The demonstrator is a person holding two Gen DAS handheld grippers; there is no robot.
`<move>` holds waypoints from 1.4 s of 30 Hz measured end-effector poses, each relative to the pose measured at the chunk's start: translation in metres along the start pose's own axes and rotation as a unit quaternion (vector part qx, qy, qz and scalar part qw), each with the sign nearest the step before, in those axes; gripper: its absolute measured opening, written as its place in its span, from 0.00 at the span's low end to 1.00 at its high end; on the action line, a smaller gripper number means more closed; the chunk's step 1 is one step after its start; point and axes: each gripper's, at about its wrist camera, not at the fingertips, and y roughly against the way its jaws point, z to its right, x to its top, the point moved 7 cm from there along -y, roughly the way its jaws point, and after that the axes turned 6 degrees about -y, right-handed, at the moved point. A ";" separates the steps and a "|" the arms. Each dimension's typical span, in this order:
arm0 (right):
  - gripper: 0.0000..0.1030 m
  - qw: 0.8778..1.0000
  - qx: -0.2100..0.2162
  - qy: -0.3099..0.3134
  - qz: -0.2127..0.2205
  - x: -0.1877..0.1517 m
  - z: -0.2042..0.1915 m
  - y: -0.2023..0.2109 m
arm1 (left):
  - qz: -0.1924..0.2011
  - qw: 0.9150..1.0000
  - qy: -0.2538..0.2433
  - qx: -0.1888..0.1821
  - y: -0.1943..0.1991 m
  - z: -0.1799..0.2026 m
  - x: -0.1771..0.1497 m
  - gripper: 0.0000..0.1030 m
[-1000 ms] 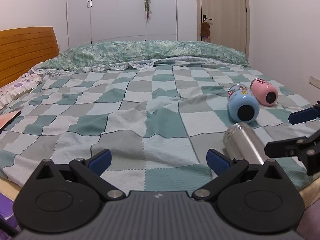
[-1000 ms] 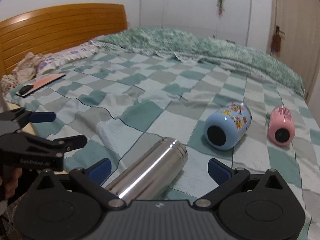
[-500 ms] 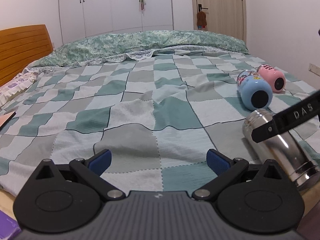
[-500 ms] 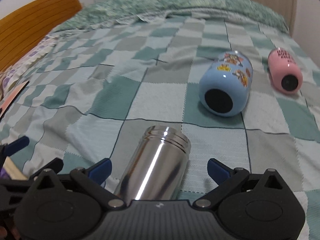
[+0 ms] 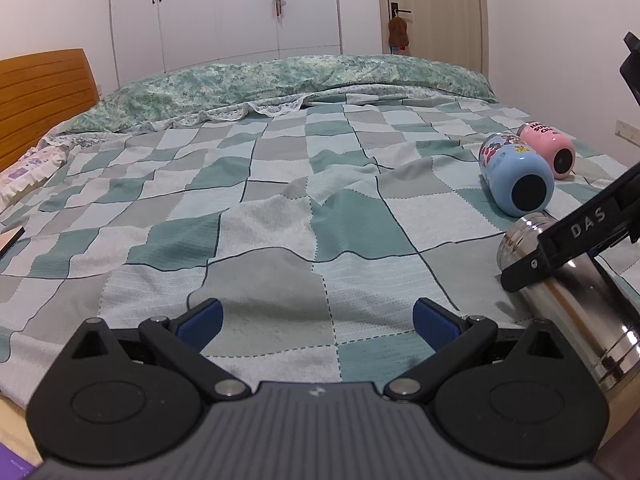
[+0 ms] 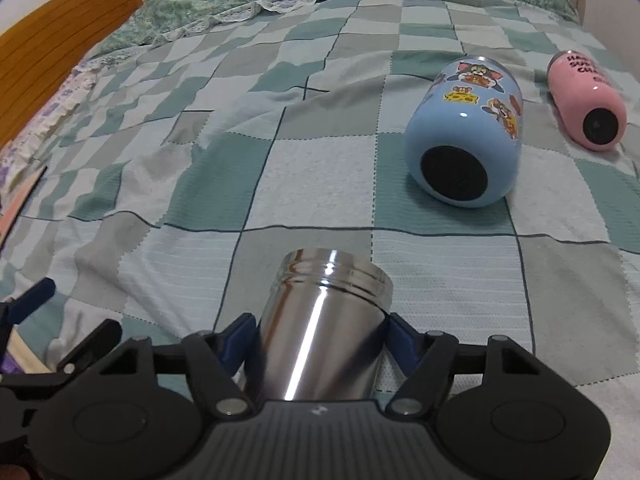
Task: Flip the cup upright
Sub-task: 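Close the right gripper on the silver cup while the left gripper opens and withdraws, then rotate the silver cup upright with the right gripper and lower it onto the bed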
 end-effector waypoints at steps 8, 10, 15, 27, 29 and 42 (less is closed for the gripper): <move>0.63 0.998 0.054 -0.014 0.026 0.003 0.004 0.016 | 0.003 1.000 0.007 0.001 0.002 -0.002 -0.001 1.00; 0.62 0.996 0.071 -0.007 0.054 0.003 0.002 0.027 | 0.005 1.000 0.008 0.001 0.005 -0.003 -0.001 1.00; 0.61 0.982 0.118 0.044 0.139 0.001 -0.013 0.062 | 0.011 1.000 0.013 0.003 0.015 -0.009 0.000 1.00; 0.60 0.898 0.126 0.206 0.366 0.003 -0.072 0.098 | 0.025 0.999 0.037 0.020 0.032 -0.019 0.003 1.00; 0.60 0.892 0.125 0.215 0.378 0.002 -0.079 0.092 | 0.025 0.999 0.038 0.023 0.033 -0.019 0.002 1.00; 0.60 0.891 0.125 0.225 0.374 -0.002 -0.082 0.058 | 0.024 0.998 0.044 0.028 0.037 -0.022 -0.002 1.00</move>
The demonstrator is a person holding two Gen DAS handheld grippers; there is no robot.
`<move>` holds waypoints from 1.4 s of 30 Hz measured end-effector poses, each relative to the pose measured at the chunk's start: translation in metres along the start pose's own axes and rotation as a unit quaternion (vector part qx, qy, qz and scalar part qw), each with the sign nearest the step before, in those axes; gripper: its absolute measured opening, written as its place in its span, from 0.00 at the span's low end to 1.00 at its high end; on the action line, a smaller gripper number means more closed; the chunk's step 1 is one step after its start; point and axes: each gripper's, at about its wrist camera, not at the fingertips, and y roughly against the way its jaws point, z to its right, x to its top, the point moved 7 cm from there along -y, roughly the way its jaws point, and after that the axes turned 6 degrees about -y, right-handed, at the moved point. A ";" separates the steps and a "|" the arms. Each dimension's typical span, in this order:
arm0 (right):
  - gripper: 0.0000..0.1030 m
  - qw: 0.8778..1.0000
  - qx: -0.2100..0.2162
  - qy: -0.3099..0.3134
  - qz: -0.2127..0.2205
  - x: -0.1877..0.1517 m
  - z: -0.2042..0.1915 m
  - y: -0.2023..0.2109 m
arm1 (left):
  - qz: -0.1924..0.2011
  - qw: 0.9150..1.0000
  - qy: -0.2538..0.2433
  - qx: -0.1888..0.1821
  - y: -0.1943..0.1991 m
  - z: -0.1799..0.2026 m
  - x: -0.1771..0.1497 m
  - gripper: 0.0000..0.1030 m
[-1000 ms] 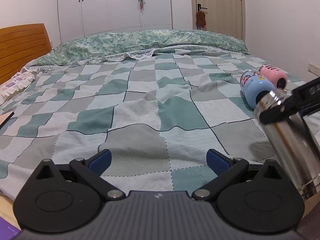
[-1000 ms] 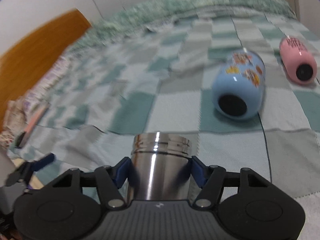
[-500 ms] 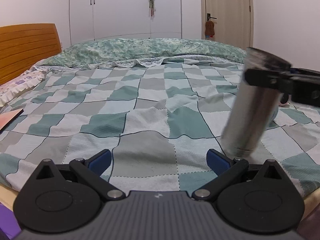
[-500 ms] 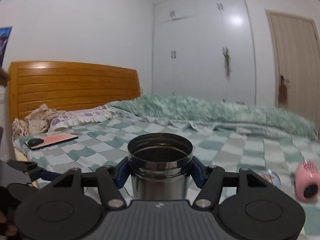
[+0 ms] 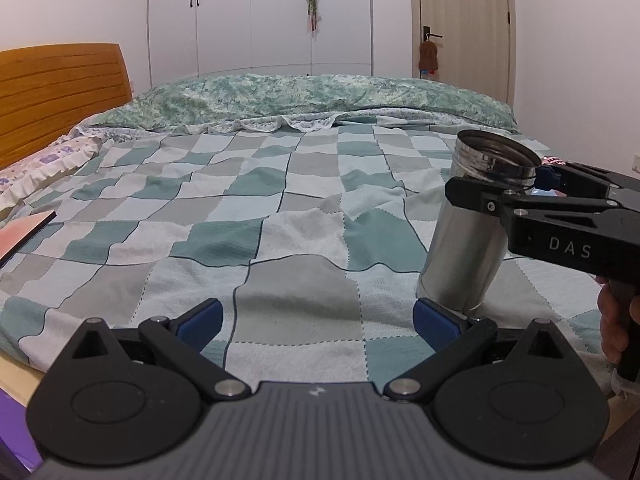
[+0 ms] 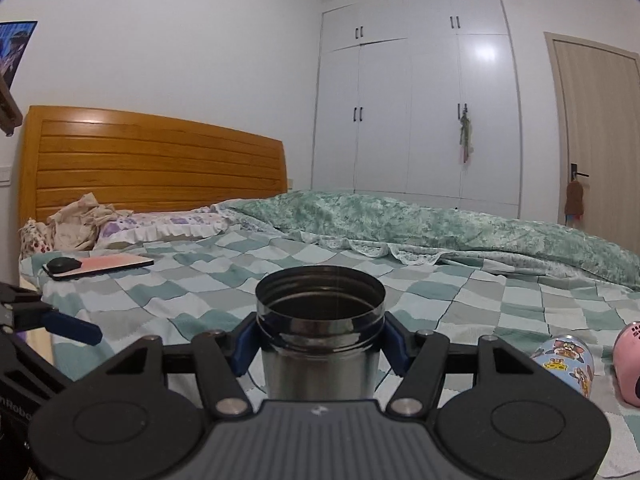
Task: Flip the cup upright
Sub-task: 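Rotate the silver cup upright with the right gripper and lower it onto the bed, then open the right gripper and pull it back from the upright cup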
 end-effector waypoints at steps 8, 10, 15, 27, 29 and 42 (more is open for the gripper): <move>0.95 0.998 0.011 -0.004 0.060 0.018 0.007 0.057 | 0.046 0.999 -0.001 -0.020 0.033 0.018 0.009 1.00; 1.00 0.997 0.007 0.005 0.076 0.023 0.013 0.082 | 0.066 0.997 0.001 -0.031 0.045 0.030 0.012 1.00; 1.00 0.996 -0.016 0.004 0.091 0.020 0.041 0.152 | 0.124 0.991 0.011 -0.045 0.076 0.071 0.009 1.00; 1.00 0.990 -0.123 -0.021 0.073 -0.053 0.118 0.255 | 0.221 0.975 0.026 0.000 0.105 0.174 -0.036 1.00; 1.00 0.988 -0.136 -0.026 0.071 -0.064 0.127 0.261 | 0.227 0.973 0.028 0.008 0.103 0.181 -0.037 1.00; 1.00 0.982 -0.173 -0.020 0.065 -0.103 0.138 0.268 | 0.231 0.972 0.001 0.042 0.096 0.202 -0.049 1.00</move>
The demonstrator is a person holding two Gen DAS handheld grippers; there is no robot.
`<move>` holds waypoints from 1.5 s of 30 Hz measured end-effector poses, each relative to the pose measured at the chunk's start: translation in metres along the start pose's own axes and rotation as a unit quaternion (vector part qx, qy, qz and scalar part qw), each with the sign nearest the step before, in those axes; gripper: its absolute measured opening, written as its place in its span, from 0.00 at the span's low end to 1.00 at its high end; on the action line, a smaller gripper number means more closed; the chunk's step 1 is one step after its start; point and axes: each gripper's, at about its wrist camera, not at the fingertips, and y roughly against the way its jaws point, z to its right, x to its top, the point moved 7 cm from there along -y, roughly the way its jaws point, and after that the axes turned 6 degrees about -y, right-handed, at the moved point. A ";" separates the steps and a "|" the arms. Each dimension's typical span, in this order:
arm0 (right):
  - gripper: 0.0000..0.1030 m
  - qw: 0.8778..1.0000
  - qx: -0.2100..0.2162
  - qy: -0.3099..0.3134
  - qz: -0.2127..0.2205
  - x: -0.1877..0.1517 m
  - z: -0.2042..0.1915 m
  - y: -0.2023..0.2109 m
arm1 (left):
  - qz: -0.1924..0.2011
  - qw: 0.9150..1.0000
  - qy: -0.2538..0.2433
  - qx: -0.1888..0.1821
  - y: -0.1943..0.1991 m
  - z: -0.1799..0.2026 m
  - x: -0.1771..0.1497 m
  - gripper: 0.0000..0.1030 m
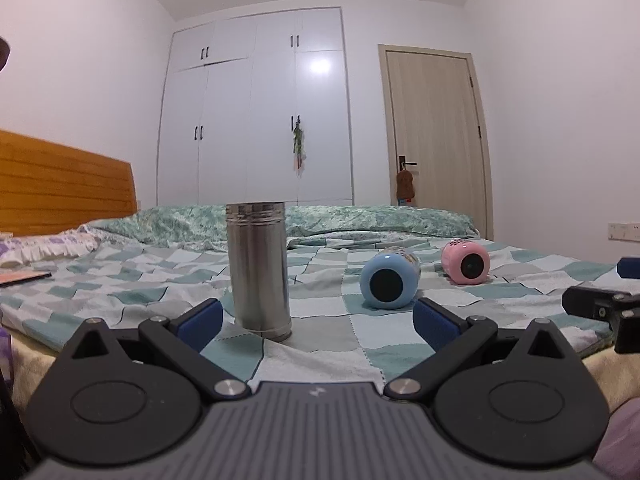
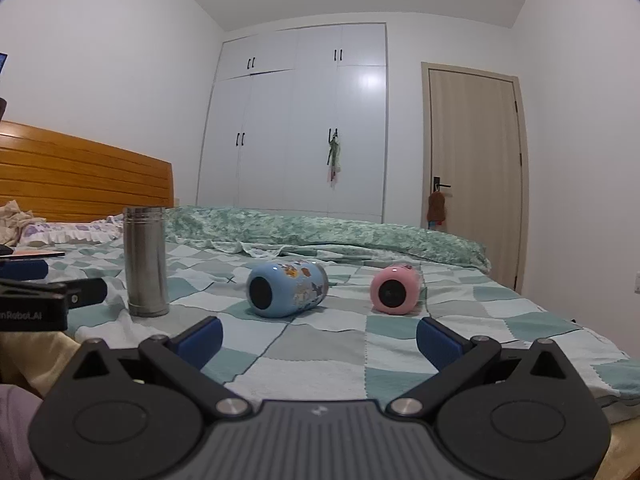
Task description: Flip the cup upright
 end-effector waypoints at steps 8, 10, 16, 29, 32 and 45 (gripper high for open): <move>1.00 1.000 -0.005 -0.002 0.006 0.001 0.001 0.003 | -0.005 1.000 0.005 -0.002 0.000 -0.002 -0.003 1.00; 1.00 1.000 -0.005 -0.001 0.006 0.001 0.000 0.003 | -0.005 1.000 0.007 -0.002 0.000 -0.004 -0.003 1.00; 1.00 1.000 -0.005 0.002 0.006 0.000 -0.001 0.004 | -0.006 1.000 0.012 -0.004 -0.001 -0.005 -0.003 1.00; 1.00 1.000 -0.005 0.002 0.005 0.001 -0.002 0.004 | -0.005 1.000 0.013 -0.005 -0.001 -0.005 -0.003 1.00; 1.00 1.000 -0.005 0.002 0.005 0.001 -0.002 0.004 | -0.005 1.000 0.013 -0.005 -0.001 -0.005 -0.003 1.00; 1.00 1.000 -0.005 0.003 0.005 0.001 -0.002 0.004 | -0.003 1.000 0.015 -0.007 -0.001 -0.004 -0.003 1.00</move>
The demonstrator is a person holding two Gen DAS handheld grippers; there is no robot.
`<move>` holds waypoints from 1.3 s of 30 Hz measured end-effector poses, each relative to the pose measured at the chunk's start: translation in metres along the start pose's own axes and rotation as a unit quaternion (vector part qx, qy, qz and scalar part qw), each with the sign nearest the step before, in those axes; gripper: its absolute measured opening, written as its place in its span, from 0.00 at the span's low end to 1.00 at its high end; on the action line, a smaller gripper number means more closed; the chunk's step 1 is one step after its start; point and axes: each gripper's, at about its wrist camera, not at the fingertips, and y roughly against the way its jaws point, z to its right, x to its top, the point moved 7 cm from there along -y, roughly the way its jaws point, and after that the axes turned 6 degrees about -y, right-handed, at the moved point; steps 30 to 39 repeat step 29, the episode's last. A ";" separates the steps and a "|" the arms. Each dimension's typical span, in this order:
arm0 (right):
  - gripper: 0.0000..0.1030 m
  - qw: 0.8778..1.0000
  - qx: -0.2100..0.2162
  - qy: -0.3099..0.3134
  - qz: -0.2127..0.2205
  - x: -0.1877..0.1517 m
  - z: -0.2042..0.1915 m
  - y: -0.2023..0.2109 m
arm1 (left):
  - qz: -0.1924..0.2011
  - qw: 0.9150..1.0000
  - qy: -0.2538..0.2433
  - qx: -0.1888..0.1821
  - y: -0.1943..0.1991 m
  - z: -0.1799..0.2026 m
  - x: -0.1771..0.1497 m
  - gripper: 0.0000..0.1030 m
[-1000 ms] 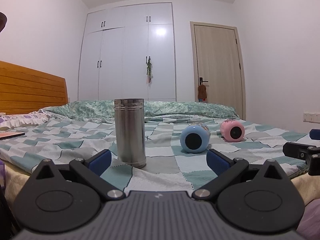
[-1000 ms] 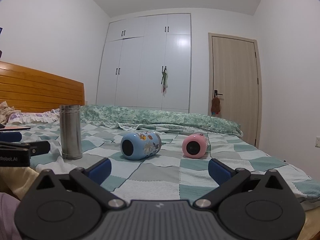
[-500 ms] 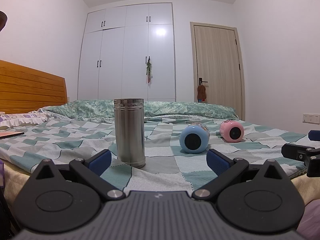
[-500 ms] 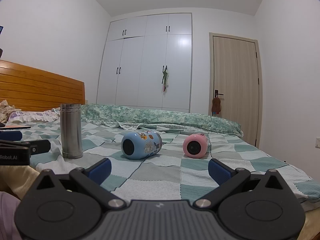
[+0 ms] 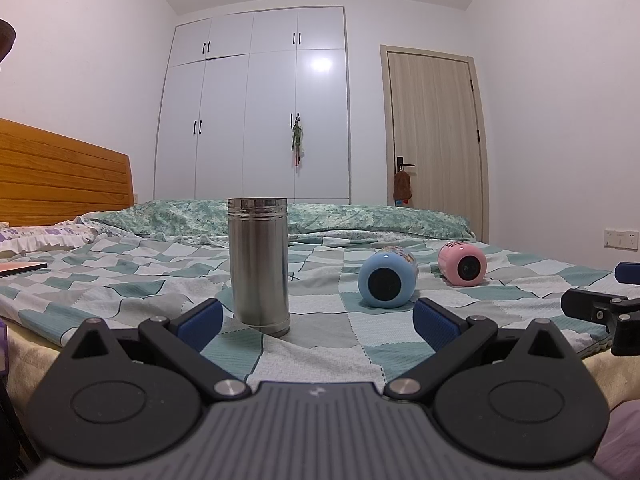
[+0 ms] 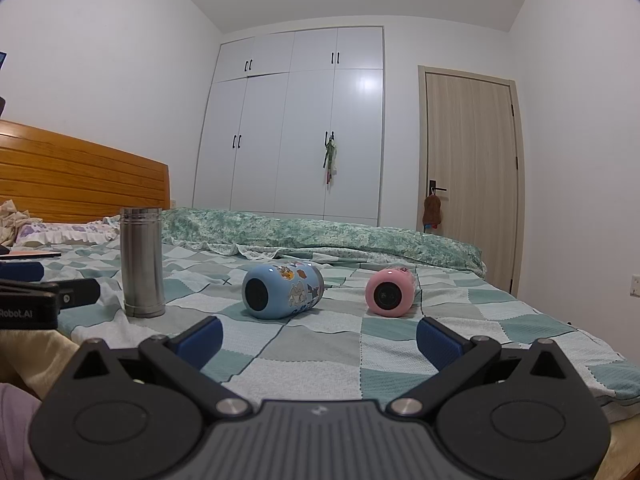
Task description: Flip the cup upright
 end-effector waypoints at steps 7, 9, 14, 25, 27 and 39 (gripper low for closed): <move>1.00 1.000 0.000 0.000 0.000 0.000 0.000 0.000 | 0.000 1.000 0.001 -0.003 0.000 0.000 -0.001 1.00; 1.00 1.000 0.000 0.000 0.000 0.000 0.000 0.000 | 0.000 1.000 0.002 -0.005 0.000 0.000 -0.001 1.00; 1.00 1.000 0.000 0.000 0.000 0.000 0.000 0.000 | 0.000 1.000 0.003 -0.004 0.001 0.000 -0.001 1.00; 1.00 1.000 0.000 0.000 0.000 0.000 0.000 0.000 | -0.001 1.000 0.005 0.000 0.001 -0.001 0.000 1.00; 1.00 1.000 0.000 0.000 0.000 0.000 0.000 0.000 | 0.002 1.000 0.007 -0.002 0.002 -0.001 0.000 1.00; 1.00 1.000 0.000 0.001 0.000 0.000 0.000 0.000 | 0.001 1.000 0.007 -0.001 0.001 -0.001 0.000 1.00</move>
